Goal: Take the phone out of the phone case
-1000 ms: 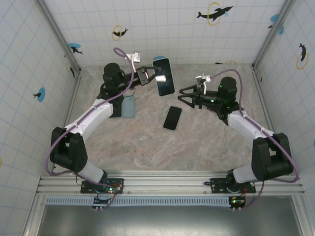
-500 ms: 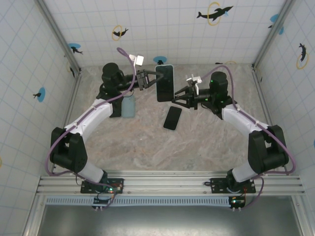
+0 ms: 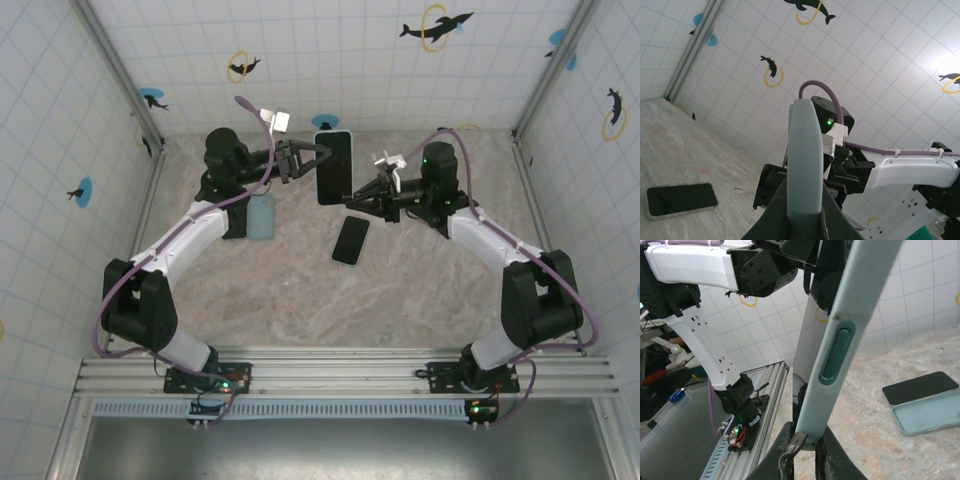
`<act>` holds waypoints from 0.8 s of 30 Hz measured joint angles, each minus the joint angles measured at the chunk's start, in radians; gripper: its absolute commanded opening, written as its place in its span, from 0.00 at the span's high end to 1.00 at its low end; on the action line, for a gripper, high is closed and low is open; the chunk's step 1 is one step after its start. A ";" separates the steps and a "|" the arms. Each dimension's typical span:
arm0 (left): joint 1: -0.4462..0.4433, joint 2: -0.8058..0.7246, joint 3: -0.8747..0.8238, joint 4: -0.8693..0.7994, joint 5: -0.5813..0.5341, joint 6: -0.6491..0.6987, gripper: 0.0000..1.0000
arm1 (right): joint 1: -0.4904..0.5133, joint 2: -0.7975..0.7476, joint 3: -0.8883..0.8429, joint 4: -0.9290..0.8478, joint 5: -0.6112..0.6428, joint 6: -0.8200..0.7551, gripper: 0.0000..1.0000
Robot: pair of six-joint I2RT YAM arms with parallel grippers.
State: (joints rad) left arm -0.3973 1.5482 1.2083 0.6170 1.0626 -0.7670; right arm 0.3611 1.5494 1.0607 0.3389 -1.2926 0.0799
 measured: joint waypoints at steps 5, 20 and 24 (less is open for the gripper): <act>0.004 0.000 0.000 0.030 0.003 -0.016 1.00 | 0.003 0.000 0.056 -0.152 0.020 -0.120 0.92; -0.006 0.000 0.000 0.071 0.047 -0.066 1.00 | 0.032 -0.013 0.143 -0.451 0.067 -0.390 0.93; -0.014 0.000 0.000 0.074 0.049 -0.071 1.00 | 0.046 -0.032 0.143 -0.492 0.104 -0.426 0.93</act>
State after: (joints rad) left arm -0.4110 1.5486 1.2087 0.6907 1.1114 -0.8383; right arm 0.4068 1.5169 1.2037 -0.1535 -1.1889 -0.3462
